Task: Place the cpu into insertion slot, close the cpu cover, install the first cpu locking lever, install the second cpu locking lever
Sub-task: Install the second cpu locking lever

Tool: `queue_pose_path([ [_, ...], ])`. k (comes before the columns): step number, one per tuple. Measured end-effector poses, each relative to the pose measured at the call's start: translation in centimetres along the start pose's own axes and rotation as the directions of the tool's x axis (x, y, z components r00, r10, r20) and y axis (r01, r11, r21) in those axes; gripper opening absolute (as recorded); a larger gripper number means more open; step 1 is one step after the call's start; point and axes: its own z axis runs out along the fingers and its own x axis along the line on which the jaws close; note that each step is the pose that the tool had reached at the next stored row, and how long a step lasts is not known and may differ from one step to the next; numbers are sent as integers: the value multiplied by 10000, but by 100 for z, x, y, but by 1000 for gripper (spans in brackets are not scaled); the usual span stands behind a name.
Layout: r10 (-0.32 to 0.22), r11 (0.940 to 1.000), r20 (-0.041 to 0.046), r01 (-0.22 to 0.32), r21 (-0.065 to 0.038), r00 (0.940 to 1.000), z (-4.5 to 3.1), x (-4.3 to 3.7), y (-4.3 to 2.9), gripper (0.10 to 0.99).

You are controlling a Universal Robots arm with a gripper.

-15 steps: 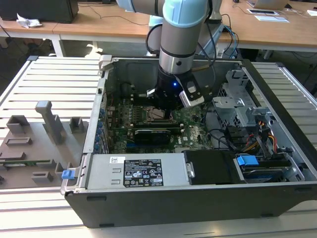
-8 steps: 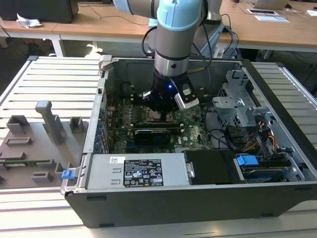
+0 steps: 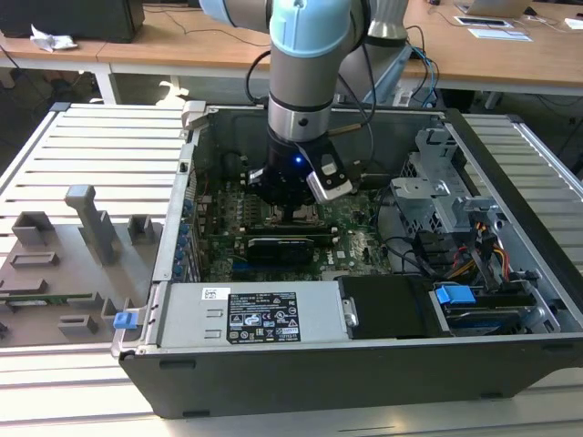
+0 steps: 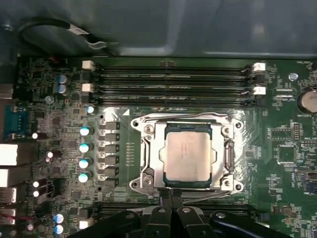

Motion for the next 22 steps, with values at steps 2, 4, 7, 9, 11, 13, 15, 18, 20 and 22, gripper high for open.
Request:
queue_pose_path([
  [2, -88, 10000, -4, 88, 0, 10000, 3, 63, -3, 106],
  [4, -148, 9999, -8, 148, 1, 9999, 4, 123, -9, 106],
  [7, -306, 9995, -18, 306, 2, 9995, 6, 182, -29, 106],
  [9, -430, 9991, -25, 430, 1, 9991, 13, 202, -54, 106],
  [11, -491, 9988, -28, 491, 1, 9988, 17, 235, -63, 106],
  [13, -528, 9986, -29, 528, -1, 9986, 21, 254, -65, 106],
  [15, -749, 9972, -44, 749, 1, 9972, 39, 299, -66, 106],
  [18, -1022, 9948, -60, 1022, 1, 9947, 76, 299, -63, 106],
  [20, -1025, 9947, -60, 1025, 0, 9947, 107, 299, -60, 106],
  [22, -1031, 9947, -61, 1031, -13, 9947, 116, 300, -55, 106],
])
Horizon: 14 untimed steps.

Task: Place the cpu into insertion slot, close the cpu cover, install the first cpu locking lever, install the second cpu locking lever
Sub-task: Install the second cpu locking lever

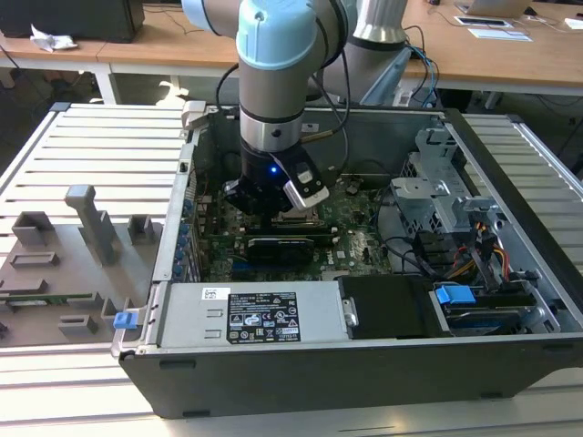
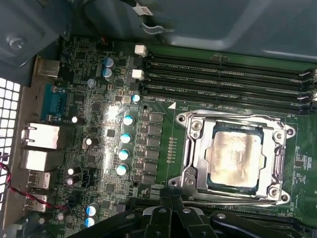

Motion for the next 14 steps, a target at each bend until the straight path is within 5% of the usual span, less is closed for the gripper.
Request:
queue_pose_path([
  [5, -28, 9999, 18, 28, -131, 10000, 18, 7, 25, 106],
  [9, -65, 9999, 33, 66, -130, 10000, -17, 13, 27, 106],
  [14, -67, 9999, 32, 67, -129, 10000, -23, 25, -69, 106],
])
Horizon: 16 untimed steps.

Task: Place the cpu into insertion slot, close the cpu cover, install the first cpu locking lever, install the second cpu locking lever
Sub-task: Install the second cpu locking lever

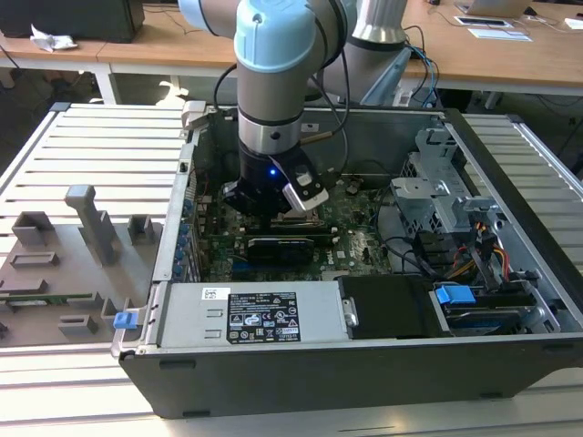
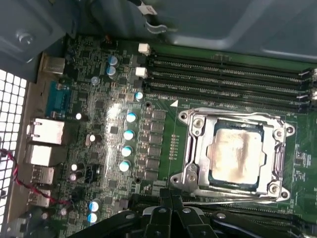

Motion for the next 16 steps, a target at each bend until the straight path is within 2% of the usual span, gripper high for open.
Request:
queue_pose_path([
  [7, -1, 10000, 2, 1, -1, 10000, -5, 9, -80, 106],
  [11, 0, 10000, -2, 0, 3, 10000, -18, 11, -85, 106],
  [12, 0, 10000, -1, 0, 2, 10000, -69, 11, -81, 106],
  [13, -1, 10000, 1, 1, 7, 10000, -162, 10, -74, 106],
  [14, -2, 10000, 2, 2, 11, 10000, -210, 10, -70, 106],
  [16, 0, 10000, 3, 0, 15, 10000, -356, 11, -60, 106],
])
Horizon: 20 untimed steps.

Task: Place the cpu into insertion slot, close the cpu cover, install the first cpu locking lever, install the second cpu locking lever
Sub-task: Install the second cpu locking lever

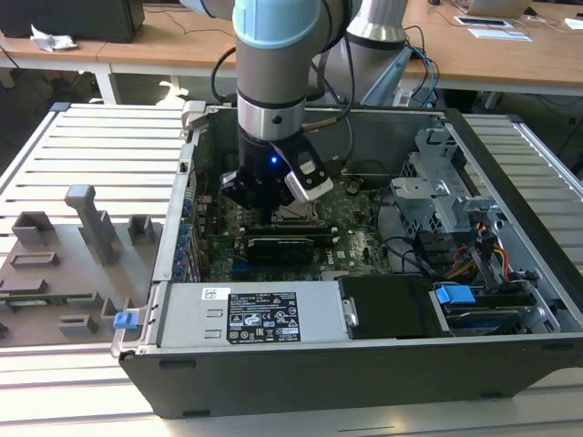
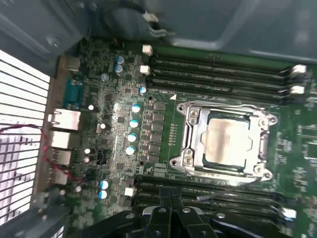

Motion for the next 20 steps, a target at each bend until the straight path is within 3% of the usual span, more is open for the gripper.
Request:
queue_pose_path([
  [3, 0, 10000, 1, 0, 0, 10000, -155, 0, 11, 106],
  [4, 0, 10000, 1, 0, -1, 10000, -167, 0, 12, 106],
  [9, -3, 10000, 0, 3, 0, 10000, -169, -17, 10, 106],
  [13, 0, 10000, 0, 0, -1, 10000, -170, -129, -2, 106],
  [16, 0, 10000, 0, 0, -1, 10000, -171, -292, -19, 106],
  [20, 1, 10000, 8, -1, -55, 10000, -149, -294, -15, 106],
])
